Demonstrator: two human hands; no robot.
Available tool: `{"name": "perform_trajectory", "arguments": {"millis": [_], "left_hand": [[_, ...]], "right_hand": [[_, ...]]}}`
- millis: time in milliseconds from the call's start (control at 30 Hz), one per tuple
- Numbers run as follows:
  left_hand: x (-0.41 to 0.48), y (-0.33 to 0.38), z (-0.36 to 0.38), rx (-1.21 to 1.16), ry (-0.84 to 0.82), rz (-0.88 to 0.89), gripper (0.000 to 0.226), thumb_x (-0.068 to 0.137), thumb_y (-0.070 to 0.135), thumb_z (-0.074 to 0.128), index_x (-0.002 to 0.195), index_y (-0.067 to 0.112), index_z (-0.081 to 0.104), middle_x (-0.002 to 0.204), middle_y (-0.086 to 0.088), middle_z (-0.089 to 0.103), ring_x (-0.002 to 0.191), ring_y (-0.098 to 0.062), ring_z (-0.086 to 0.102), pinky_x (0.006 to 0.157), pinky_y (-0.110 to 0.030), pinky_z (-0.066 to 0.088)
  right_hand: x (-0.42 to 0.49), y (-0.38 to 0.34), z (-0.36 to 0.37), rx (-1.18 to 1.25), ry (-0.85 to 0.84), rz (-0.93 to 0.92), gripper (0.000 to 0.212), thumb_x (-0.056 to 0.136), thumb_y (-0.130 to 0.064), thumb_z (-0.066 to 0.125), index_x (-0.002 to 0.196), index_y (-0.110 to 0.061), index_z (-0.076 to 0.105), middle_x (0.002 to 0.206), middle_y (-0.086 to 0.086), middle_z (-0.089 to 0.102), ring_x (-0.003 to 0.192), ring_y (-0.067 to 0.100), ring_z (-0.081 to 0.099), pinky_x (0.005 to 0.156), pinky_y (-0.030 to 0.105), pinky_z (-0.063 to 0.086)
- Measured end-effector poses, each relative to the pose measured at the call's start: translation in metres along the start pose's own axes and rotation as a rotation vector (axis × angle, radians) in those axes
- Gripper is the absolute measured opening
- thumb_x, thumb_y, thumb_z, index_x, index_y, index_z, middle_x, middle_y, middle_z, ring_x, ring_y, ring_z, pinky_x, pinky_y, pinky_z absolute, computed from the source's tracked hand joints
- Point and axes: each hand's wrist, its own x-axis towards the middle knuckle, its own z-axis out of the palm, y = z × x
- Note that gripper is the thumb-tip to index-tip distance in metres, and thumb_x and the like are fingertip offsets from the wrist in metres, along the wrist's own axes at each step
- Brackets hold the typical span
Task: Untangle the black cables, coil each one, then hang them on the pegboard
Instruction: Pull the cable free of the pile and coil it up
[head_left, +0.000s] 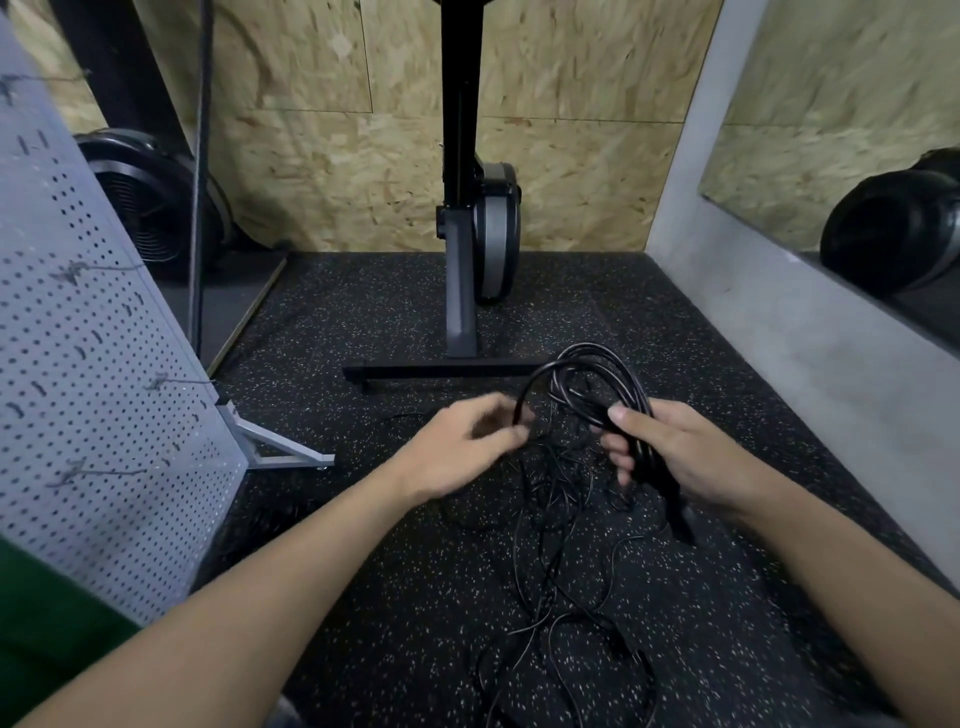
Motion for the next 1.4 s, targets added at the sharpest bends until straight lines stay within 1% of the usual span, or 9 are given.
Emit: {"name": "perform_trajectory", "arguments": {"millis": [233, 400, 500, 667, 833, 1067, 1200, 1300, 1400], "left_hand": [[-0.004, 0.013, 0.026, -0.103, 0.246, 0.057, 0.007, 0.106, 0.027, 0.061, 0.105, 0.022, 0.067, 0.088, 0.006, 0.079, 0.088, -0.011, 0.075, 0.085, -0.034, 0.059], [-0.006, 0.049, 0.04, -0.494, 0.242, 0.008, 0.011, 0.105, 0.022, 0.061, 0.104, 0.013, 0.056, 0.095, -0.019, 0.064, 0.069, -0.025, 0.074, 0.076, -0.051, 0.066], [-0.004, 0.044, 0.043, -0.514, 0.283, -0.056, 0.023, 0.106, 0.025, 0.061, 0.089, 0.01, 0.058, 0.084, -0.014, 0.07, 0.075, -0.027, 0.076, 0.078, -0.055, 0.065], [-0.004, 0.04, 0.031, -0.101, 0.326, -0.003, 0.027, 0.101, 0.037, 0.068, 0.081, 0.019, 0.07, 0.076, 0.007, 0.078, 0.076, -0.01, 0.074, 0.084, -0.036, 0.059], [-0.004, 0.038, 0.016, 0.123, 0.267, 0.038, 0.029, 0.097, 0.039, 0.073, 0.075, 0.02, 0.07, 0.064, 0.005, 0.073, 0.062, -0.009, 0.07, 0.065, -0.025, 0.055], [-0.004, 0.037, 0.026, -0.491, 0.202, -0.082, 0.03, 0.097, 0.026, 0.074, 0.098, -0.002, 0.065, 0.085, -0.014, 0.079, 0.076, -0.025, 0.078, 0.062, -0.029, 0.06], [0.002, 0.01, 0.024, -0.404, -0.034, -0.133, 0.023, 0.105, 0.026, 0.059, 0.124, 0.014, 0.064, 0.116, -0.005, 0.076, 0.109, -0.02, 0.071, 0.092, -0.041, 0.058], [-0.003, -0.016, 0.034, 0.074, -0.334, -0.026, 0.052, 0.096, 0.015, 0.065, 0.141, 0.038, 0.053, 0.147, 0.008, 0.056, 0.135, -0.009, 0.052, 0.115, -0.033, 0.04], [-0.003, -0.03, 0.048, 0.255, -0.353, 0.134, 0.04, 0.099, 0.017, 0.068, 0.136, 0.031, 0.061, 0.145, 0.006, 0.053, 0.136, -0.008, 0.048, 0.119, -0.027, 0.034]], "right_hand": [[0.0, 0.002, 0.007, 0.082, 0.11, -0.006, 0.018, 0.107, -0.016, 0.052, 0.104, -0.003, 0.063, 0.088, 0.005, 0.06, 0.085, 0.02, 0.059, 0.081, 0.031, 0.056], [0.001, 0.003, 0.017, -0.163, 0.287, -0.126, 0.022, 0.108, -0.017, 0.051, 0.094, -0.006, 0.063, 0.086, 0.005, 0.062, 0.08, 0.012, 0.062, 0.08, 0.026, 0.052], [0.004, 0.004, 0.032, -0.143, 0.307, -0.103, 0.022, 0.109, -0.02, 0.051, 0.096, -0.008, 0.065, 0.089, 0.001, 0.068, 0.08, 0.005, 0.065, 0.079, 0.02, 0.052], [0.006, 0.009, 0.04, -0.274, 0.221, -0.04, 0.02, 0.11, -0.033, 0.05, 0.117, -0.032, 0.068, 0.109, -0.013, 0.075, 0.108, 0.005, 0.067, 0.099, 0.031, 0.049], [0.001, 0.007, 0.043, -0.335, 0.08, -0.019, 0.018, 0.109, -0.035, 0.05, 0.111, -0.036, 0.068, 0.102, -0.016, 0.073, 0.1, 0.0, 0.067, 0.093, 0.024, 0.048], [-0.001, 0.001, 0.044, -0.305, 0.077, -0.049, 0.022, 0.109, -0.026, 0.051, 0.091, -0.032, 0.064, 0.079, -0.015, 0.068, 0.08, 0.0, 0.063, 0.08, 0.027, 0.048], [0.003, -0.005, 0.04, 0.023, 0.143, -0.047, 0.015, 0.107, -0.019, 0.054, 0.104, -0.013, 0.068, 0.082, -0.001, 0.062, 0.081, 0.015, 0.061, 0.092, 0.042, 0.054], [0.0, -0.016, 0.037, 0.429, 0.068, -0.002, 0.021, 0.103, -0.016, 0.056, 0.118, -0.002, 0.062, 0.083, 0.002, 0.056, 0.075, 0.015, 0.057, 0.083, 0.039, 0.053], [-0.009, -0.027, 0.037, 0.613, -0.085, -0.013, 0.019, 0.101, -0.017, 0.055, 0.114, -0.005, 0.06, 0.08, 0.001, 0.054, 0.07, 0.014, 0.054, 0.075, 0.035, 0.053]]}}
